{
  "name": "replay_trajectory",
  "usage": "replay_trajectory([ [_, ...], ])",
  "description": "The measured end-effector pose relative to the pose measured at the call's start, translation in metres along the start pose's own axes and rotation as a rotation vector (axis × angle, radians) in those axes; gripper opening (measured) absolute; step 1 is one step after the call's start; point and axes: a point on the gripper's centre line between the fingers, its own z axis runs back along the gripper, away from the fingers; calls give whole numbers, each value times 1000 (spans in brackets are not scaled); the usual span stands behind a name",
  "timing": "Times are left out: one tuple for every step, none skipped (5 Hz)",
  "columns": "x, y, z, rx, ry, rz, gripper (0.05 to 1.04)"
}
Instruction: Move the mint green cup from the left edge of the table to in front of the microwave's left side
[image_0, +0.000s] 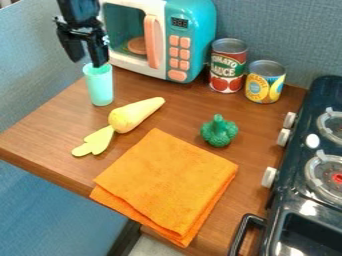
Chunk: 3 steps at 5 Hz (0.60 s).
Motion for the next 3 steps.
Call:
replay_trajectory([
  [-24, -17, 22, 20, -28, -81, 1005],
  [-51, -25, 24, -32, 52, -95, 1005],
  [-78, -42, 25, -72, 111, -93, 1004],
])
